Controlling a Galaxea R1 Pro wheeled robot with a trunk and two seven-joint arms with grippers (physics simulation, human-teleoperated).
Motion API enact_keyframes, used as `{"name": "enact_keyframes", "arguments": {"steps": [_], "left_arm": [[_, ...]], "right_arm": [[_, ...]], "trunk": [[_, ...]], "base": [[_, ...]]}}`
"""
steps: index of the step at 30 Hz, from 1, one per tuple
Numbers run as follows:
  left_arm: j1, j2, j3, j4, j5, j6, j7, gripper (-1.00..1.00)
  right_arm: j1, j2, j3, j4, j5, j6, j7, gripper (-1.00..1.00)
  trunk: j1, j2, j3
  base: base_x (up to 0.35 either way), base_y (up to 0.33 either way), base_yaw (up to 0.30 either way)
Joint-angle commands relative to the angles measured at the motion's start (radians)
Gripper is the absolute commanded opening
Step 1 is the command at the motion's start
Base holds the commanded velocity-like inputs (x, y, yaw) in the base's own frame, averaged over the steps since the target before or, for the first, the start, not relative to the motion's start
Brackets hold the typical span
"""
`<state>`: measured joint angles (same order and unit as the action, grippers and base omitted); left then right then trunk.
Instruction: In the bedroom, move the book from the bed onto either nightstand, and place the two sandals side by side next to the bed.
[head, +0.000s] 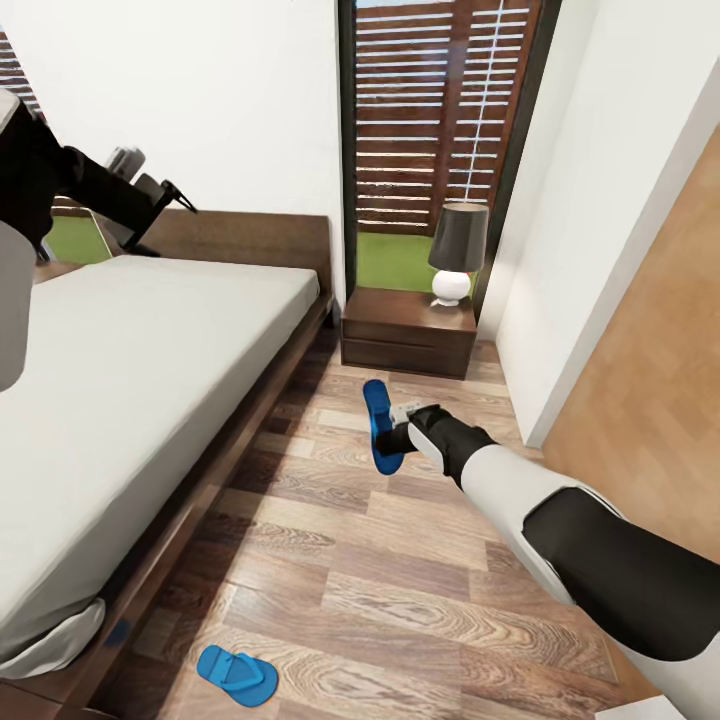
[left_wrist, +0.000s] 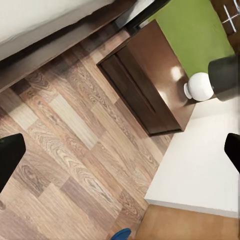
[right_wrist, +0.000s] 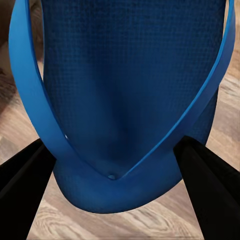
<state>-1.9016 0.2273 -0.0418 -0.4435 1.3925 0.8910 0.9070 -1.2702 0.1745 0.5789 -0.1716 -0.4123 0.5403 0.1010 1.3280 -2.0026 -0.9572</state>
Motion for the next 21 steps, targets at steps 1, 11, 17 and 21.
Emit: {"name": "enact_keyframes", "arguments": {"steps": [1, 11, 17, 21], "left_arm": [[0.000, 0.002, -0.005, -0.001, 0.010, 0.001, 0.005, 1.00], [0.002, 0.028, -0.007, -0.005, 0.011, 0.003, -0.012, 1.00], [0.003, 0.032, -0.008, -0.006, 0.010, 0.006, -0.014, 1.00], [0.003, 0.032, -0.009, -0.007, 0.010, 0.007, -0.020, 1.00]], "right_arm": [[0.003, 0.000, 0.007, 0.000, -0.005, 0.003, 0.001, -1.00], [0.040, 0.000, 0.009, 0.000, -0.005, 0.002, 0.000, -1.00], [0.041, 0.000, 0.010, 0.000, -0.005, 0.000, -0.001, -1.00], [0.041, 0.000, 0.010, 0.000, -0.005, 0.000, -0.002, -1.00]], "trunk": [[0.000, 0.000, -0.001], [0.000, 0.000, -0.001], [0.000, 0.000, -0.001], [0.000, 0.000, -0.001]], "base": [[0.000, 0.000, 0.000], [0.000, 0.000, 0.000], [0.000, 0.000, 0.000], [0.000, 0.000, 0.000]]}}
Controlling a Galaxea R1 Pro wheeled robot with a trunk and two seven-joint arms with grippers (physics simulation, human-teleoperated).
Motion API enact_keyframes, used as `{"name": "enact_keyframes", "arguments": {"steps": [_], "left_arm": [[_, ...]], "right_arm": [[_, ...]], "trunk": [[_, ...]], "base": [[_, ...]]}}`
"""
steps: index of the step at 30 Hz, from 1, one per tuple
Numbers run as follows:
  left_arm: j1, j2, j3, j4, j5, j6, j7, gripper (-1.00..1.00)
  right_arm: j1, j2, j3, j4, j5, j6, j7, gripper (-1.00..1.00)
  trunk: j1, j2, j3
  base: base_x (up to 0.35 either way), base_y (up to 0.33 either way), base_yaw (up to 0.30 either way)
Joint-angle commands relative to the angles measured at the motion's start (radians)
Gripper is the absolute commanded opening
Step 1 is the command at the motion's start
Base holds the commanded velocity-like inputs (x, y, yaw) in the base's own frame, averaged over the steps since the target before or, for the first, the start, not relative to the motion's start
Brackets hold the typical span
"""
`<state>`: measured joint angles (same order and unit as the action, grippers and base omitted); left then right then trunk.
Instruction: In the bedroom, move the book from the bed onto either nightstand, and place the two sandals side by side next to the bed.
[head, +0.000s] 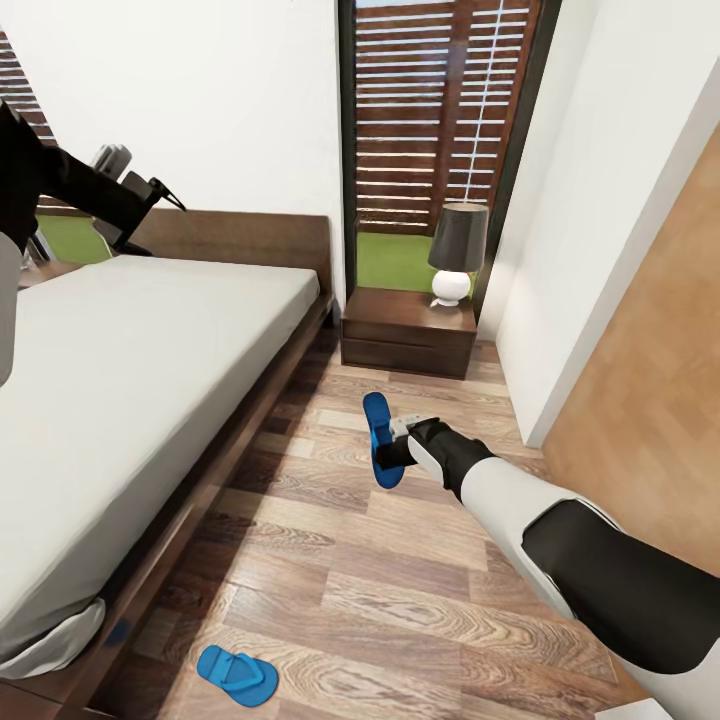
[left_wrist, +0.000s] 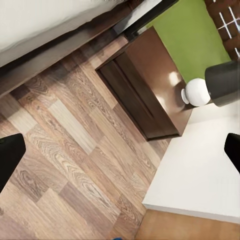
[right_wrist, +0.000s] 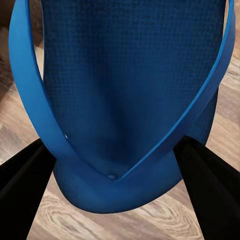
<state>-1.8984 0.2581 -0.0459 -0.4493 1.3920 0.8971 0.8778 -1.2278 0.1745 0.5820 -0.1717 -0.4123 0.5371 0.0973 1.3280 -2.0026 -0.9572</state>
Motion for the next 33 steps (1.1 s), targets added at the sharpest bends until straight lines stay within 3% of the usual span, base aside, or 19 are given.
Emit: {"name": "enact_keyframes", "arguments": {"steps": [1, 15, 33], "left_arm": [[-0.001, 0.001, -0.006, -0.001, 0.010, 0.001, 0.007, 1.00], [-0.001, 0.001, -0.104, -0.002, -0.028, 0.004, -0.043, 1.00], [0.001, 0.012, -0.121, -0.001, -0.034, 0.006, -0.045, 1.00]], "right_arm": [[-0.001, 0.000, 0.007, 0.000, -0.005, 0.003, 0.001, -1.00], [0.014, 0.000, 0.006, 0.000, -0.005, 0.003, 0.000, -1.00], [0.016, 0.000, 0.005, 0.000, -0.005, 0.003, -0.001, -1.00]], "trunk": [[0.000, 0.000, -0.001], [0.000, 0.000, -0.001], [0.000, 0.000, -0.001]], "base": [[0.000, 0.000, 0.000], [-0.031, 0.003, 0.000], [-0.018, 0.004, 0.000]]}}
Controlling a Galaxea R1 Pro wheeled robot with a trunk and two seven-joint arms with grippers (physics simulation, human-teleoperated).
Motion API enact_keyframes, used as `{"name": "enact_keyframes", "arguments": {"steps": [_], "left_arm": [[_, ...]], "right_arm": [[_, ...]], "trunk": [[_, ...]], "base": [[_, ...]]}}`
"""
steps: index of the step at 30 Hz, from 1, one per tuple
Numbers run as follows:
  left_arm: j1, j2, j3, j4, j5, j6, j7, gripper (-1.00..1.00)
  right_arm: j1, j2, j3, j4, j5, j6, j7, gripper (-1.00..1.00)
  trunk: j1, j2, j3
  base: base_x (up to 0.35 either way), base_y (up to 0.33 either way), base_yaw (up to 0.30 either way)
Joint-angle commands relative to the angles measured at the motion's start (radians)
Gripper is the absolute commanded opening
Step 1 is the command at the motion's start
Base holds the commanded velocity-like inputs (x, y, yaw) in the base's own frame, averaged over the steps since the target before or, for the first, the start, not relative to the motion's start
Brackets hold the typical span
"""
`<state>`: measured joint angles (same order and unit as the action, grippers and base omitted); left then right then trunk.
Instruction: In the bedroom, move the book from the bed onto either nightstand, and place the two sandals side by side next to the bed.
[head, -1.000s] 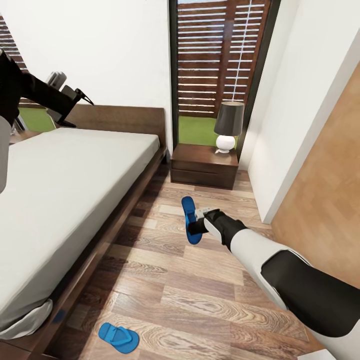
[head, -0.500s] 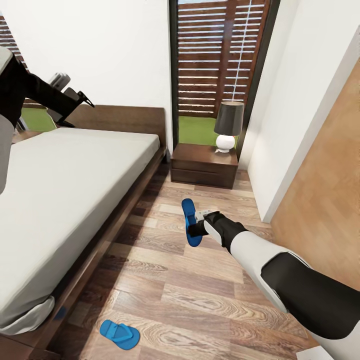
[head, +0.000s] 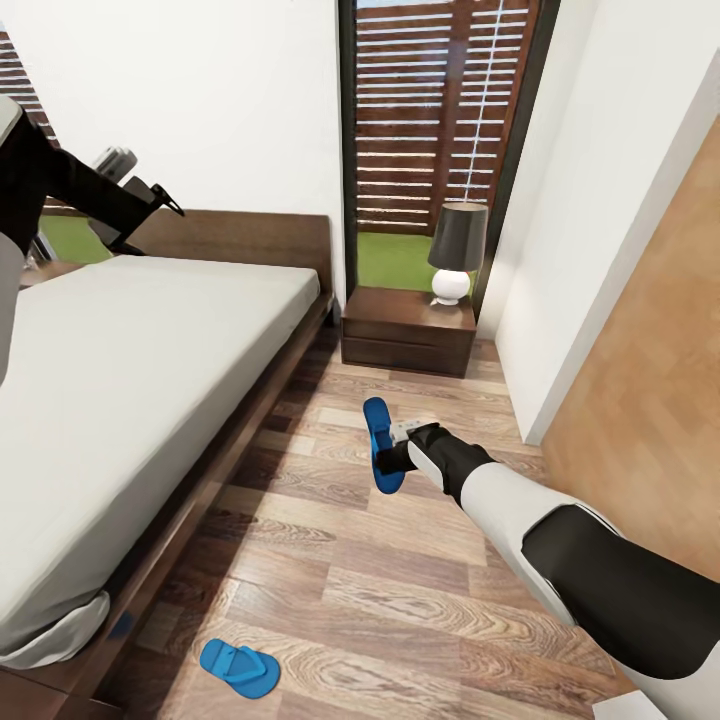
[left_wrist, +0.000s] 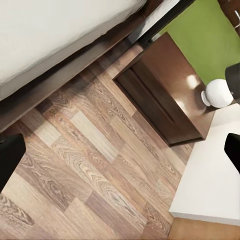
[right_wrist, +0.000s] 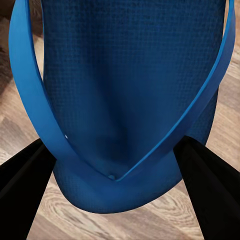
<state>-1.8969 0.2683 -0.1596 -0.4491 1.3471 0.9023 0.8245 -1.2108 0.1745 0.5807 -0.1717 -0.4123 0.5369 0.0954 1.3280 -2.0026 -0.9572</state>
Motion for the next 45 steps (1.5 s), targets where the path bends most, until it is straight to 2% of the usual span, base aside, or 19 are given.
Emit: {"name": "enact_keyframes", "arguments": {"steps": [1, 4, 5, 6, 11, 30, 45], "left_arm": [[-0.001, 0.003, -0.007, -0.002, 0.011, 0.001, 0.008, 1.00], [-0.001, 0.003, -0.013, -0.001, 0.010, 0.001, 0.008, 1.00], [-0.001, 0.004, -0.028, -0.001, 0.010, 0.001, 0.008, 1.00], [-0.001, 0.016, -0.057, -0.002, 0.010, 0.001, 0.008, 1.00], [-0.001, 0.032, -0.071, -0.002, 0.011, 0.002, 0.008, 1.00], [-0.001, 0.045, -0.073, 0.000, 0.012, 0.001, 0.009, 1.00], [-0.001, 0.066, -0.072, 0.003, 0.013, 0.003, 0.010, 1.00]], "right_arm": [[-0.001, 0.000, 0.007, 0.000, -0.005, 0.003, 0.001, -1.00], [-0.001, 0.000, 0.007, 0.000, -0.004, 0.003, 0.001, -1.00], [-0.001, 0.000, 0.007, 0.000, -0.004, 0.003, 0.001, -1.00], [-0.001, 0.000, 0.007, 0.000, -0.003, 0.003, 0.001, -1.00], [-0.001, 0.000, 0.006, 0.000, -0.005, 0.003, 0.001, -1.00], [-0.001, 0.000, 0.007, 0.000, -0.003, 0.003, 0.001, -1.00], [-0.001, 0.000, 0.011, -0.003, -0.001, -0.016, -0.002, -1.00]], "trunk": [[0.000, 0.000, -0.001], [0.000, 0.000, -0.001], [0.000, 0.000, -0.001], [0.000, 0.000, -0.001], [0.000, 0.000, -0.001], [0.000, 0.000, -0.001], [0.000, 0.000, -0.001]], "base": [[0.000, 0.000, 0.000], [-0.002, 0.000, 0.000], [-0.054, 0.014, 0.000], [-0.102, 0.069, 0.000], [-0.129, 0.160, 0.000], [-0.130, 0.054, 0.000], [-0.002, 0.001, 0.000]]}}
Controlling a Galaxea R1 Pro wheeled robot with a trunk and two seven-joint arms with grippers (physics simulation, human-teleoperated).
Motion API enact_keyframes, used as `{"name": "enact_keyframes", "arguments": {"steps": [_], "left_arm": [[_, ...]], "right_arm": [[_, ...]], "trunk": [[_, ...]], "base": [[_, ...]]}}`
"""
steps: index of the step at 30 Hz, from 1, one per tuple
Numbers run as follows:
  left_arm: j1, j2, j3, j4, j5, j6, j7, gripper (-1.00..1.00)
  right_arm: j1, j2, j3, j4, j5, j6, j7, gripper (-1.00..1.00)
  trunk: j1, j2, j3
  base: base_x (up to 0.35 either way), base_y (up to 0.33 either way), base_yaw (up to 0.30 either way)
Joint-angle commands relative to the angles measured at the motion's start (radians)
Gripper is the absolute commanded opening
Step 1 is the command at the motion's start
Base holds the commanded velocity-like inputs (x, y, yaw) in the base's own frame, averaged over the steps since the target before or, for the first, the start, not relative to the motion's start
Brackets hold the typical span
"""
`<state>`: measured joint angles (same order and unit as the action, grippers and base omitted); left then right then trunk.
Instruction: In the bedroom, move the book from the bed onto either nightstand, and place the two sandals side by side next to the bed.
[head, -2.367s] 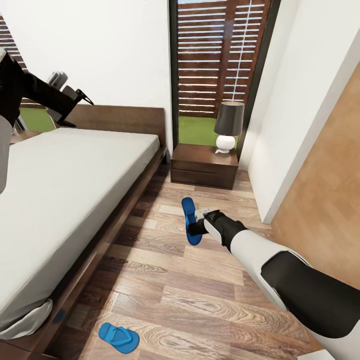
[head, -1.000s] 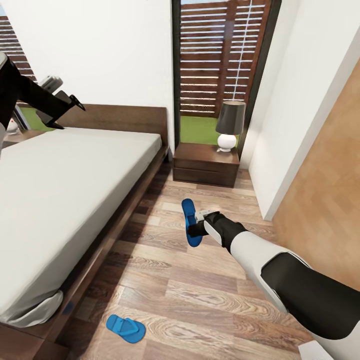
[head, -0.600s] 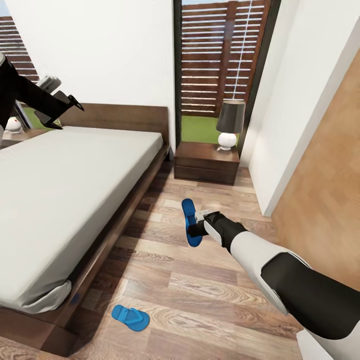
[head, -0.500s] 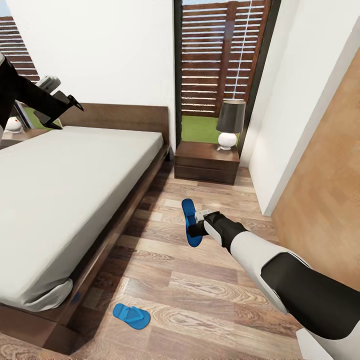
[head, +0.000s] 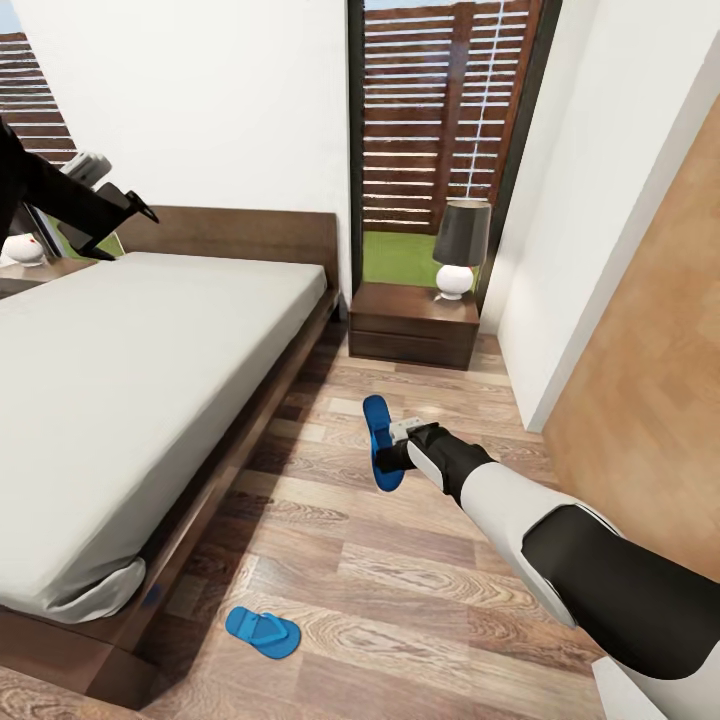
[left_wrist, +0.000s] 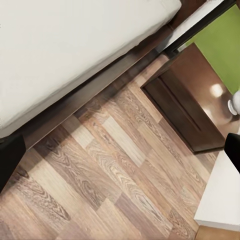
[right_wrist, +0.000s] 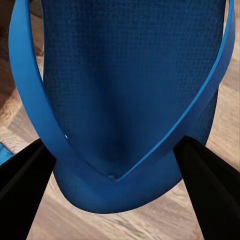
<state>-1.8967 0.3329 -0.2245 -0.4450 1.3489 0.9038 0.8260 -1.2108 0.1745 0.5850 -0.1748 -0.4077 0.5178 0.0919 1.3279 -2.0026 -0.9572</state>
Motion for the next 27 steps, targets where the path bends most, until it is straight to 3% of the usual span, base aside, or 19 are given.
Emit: {"name": "enact_keyframes", "arguments": {"steps": [1, 7, 15, 19, 27], "left_arm": [[-0.001, 0.003, -0.007, -0.001, 0.011, 0.002, 0.008, 1.00], [-0.001, 0.007, -0.007, -0.003, 0.012, 0.003, 0.007, 1.00], [-0.001, 0.007, -0.007, -0.004, 0.013, 0.004, 0.006, 1.00], [-0.001, 0.006, -0.008, -0.004, 0.013, 0.022, 0.005, 1.00], [-0.001, 0.004, -0.009, -0.004, 0.013, 0.039, -0.015, 1.00]], "right_arm": [[-0.001, 0.000, 0.007, 0.000, -0.005, 0.002, 0.001, -1.00], [-0.001, 0.000, 0.023, 0.000, 0.011, 0.003, 0.002, -1.00], [-0.001, 0.000, 0.188, -0.003, 0.047, 0.004, 0.051, -1.00], [-0.001, 0.000, 0.299, -0.009, 0.054, 0.004, 0.143, -1.00], [-0.001, 0.000, 0.388, -0.021, 0.058, 0.002, 0.287, -1.00]], "trunk": [[0.000, 0.000, -0.001], [0.000, 0.000, -0.001], [0.000, 0.000, -0.001], [0.000, 0.000, -0.001], [0.000, 0.000, -0.001]], "base": [[0.000, 0.000, 0.000], [0.000, 0.000, 0.000], [0.000, 0.000, 0.000], [0.000, 0.000, 0.000], [0.000, 0.000, 0.000]]}}
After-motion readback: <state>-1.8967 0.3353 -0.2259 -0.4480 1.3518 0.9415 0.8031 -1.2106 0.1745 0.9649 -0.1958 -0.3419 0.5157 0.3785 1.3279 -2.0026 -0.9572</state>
